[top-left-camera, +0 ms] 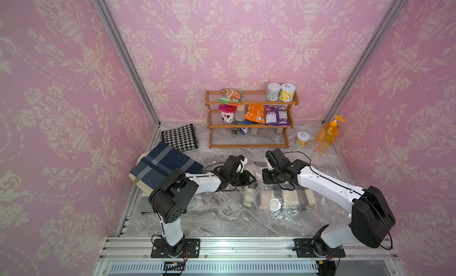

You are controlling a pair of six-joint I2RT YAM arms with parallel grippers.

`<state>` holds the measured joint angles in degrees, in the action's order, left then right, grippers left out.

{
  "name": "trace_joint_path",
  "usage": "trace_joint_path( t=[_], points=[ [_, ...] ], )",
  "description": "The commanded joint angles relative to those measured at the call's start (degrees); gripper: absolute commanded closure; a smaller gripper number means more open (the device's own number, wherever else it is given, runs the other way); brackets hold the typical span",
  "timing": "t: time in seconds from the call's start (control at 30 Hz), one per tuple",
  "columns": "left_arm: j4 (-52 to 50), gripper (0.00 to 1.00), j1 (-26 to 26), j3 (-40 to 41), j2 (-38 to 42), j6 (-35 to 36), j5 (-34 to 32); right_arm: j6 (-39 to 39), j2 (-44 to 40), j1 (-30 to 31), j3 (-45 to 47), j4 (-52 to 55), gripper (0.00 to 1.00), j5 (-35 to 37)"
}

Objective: Take the scarf out of the vacuum bag
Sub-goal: Take out the scarf from the vacuum bag.

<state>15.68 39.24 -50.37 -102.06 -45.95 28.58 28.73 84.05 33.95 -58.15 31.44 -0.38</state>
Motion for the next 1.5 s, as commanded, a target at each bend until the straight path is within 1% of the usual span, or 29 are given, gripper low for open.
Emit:
trace_joint_path(
  t=[0.0, 0.2, 0.37, 0.47, 0.63, 0.83, 1.03, 1.27, 1.47],
  points=[
    [-4.48, 0.79, 0.43, -2.29, 3.91, 1.92, -1.55, 1.24, -1.29, -0.80, 1.02, 1.48, 0.81, 1.07],
    [-14.86, 0.91, 0.07, -3.57, 8.47, 6.20, -5.09, 1.33, -2.05, -1.95, 1.21, 1.18, 0.81, 0.91],
    [-18.88, 1.00, -0.99, -3.09, 11.07, 7.95, -5.91, 1.28, -2.49, -2.32, 1.25, 1.17, 0.81, 0.56],
    [-21.28, 1.00, -1.52, -2.81, 12.61, 9.25, -7.58, 1.31, -2.76, -2.49, 1.35, 1.28, 0.81, 0.43],
    [-25.35, 1.00, -4.01, -3.50, 14.34, 11.07, -9.46, 1.50, -2.93, -2.53, 1.84, 0.75, 0.81, -0.40],
    [-33.65, 1.00, -6.18, -7.71, 14.74, 15.44, -11.80, 2.02, -3.06, -2.55, 2.33, 0.55, 0.82, -0.81],
    [-42.21, 1.00, -8.41, -11.39, 16.75, 20.22, -14.02, 2.36, -2.79, -2.49, 2.82, 0.04, 0.81, -1.10],
    [-55.98, 1.00, -9.80, -17.92, 17.88, 27.75, -19.90, 2.66, -2.10, -2.53, 2.27, 0.13, 0.81, -1.20],
    [-65.11, 1.00, -9.81, -22.37, 19.91, 31.34, -26.54, 3.17, -0.79, -2.49, 1.04, 0.63, 0.82, -1.61]
  ],
)
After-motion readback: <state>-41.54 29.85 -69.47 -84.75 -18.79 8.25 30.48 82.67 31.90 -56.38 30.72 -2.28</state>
